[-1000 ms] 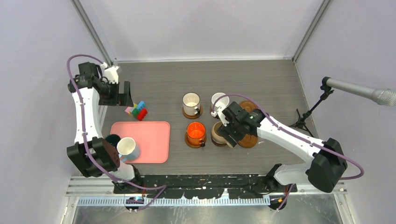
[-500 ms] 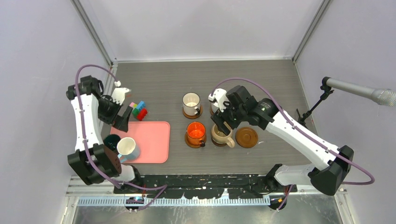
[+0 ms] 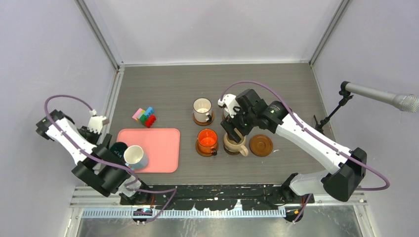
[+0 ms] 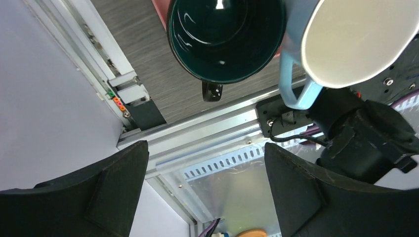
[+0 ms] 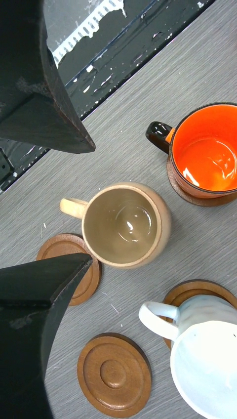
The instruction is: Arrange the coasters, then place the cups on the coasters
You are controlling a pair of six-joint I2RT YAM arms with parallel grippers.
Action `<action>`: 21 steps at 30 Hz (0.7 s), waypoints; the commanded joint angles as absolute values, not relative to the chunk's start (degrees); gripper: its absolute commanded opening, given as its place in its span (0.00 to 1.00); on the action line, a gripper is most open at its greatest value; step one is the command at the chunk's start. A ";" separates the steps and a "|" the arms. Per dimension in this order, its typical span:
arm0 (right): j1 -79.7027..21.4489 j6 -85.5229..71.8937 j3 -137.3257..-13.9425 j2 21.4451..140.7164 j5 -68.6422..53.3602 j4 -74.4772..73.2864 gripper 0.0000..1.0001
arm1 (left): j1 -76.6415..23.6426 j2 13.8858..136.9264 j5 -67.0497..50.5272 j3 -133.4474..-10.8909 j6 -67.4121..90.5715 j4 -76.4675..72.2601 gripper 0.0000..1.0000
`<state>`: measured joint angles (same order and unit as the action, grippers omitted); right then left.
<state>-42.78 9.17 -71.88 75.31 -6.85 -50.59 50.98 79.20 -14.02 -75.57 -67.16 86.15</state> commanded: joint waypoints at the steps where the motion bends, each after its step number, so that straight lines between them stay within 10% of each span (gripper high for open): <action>1: -42.37 8.49 -75.09 76.40 -8.21 -49.52 0.78 | 55.37 81.26 -15.47 -72.00 -75.72 84.26 0.87; 21: -41.80 7.29 -76.78 79.54 -8.90 -49.61 0.78 | 52.46 85.40 -21.28 -60.53 -74.48 68.28 0.68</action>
